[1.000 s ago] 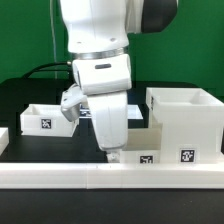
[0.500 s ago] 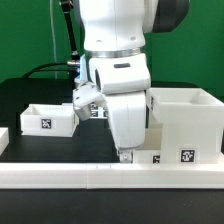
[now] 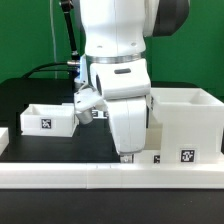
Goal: Assemble drawer
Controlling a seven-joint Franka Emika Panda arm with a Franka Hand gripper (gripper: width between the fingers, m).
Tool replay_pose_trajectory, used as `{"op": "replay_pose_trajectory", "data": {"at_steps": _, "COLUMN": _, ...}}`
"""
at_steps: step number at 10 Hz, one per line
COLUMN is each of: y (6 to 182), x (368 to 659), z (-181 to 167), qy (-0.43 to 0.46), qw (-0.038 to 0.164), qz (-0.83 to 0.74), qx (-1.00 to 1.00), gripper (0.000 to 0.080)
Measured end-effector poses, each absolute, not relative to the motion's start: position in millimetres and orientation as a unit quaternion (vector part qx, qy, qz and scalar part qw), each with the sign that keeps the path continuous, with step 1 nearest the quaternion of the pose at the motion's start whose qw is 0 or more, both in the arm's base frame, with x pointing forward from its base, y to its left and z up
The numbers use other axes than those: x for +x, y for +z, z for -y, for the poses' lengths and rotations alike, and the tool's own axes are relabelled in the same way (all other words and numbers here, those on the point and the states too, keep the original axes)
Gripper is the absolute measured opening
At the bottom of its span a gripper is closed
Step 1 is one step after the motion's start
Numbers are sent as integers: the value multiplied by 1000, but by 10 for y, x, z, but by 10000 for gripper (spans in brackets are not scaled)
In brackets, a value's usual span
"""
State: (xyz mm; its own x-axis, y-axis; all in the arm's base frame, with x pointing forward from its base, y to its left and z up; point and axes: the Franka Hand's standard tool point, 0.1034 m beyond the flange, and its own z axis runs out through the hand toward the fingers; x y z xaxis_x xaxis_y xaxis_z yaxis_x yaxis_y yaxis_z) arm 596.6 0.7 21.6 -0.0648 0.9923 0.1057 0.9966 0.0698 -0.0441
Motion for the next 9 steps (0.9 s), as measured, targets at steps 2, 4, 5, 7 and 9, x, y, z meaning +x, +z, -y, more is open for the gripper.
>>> {"op": "replay_pose_trajectory", "data": {"at_steps": 2, "y": 210, "x": 5957, "z": -80, "qy": -18, "qw": 55, "qz": 730, "qx": -681, "gripper": 649}}
{"op": "replay_pose_trajectory", "data": {"at_steps": 4, "y": 208, "x": 5947, "z": -231, "qy": -13, "qw": 54, "qz": 731, "qx": -681, "gripper": 649}}
{"op": "replay_pose_trajectory", "data": {"at_steps": 5, "y": 209, "x": 5944, "z": -298, "qy": -13, "qw": 54, "qz": 733, "qx": -678, "gripper": 649}}
{"op": "replay_pose_trajectory", "data": {"at_steps": 7, "y": 215, "x": 5946, "z": -328, "qy": -11, "qw": 55, "qz": 732, "qx": -679, "gripper": 649}}
{"op": "replay_pose_trajectory", "data": {"at_steps": 9, "y": 224, "x": 5950, "z": -311, "qy": -9, "qw": 57, "qz": 732, "qx": -679, "gripper": 649}}
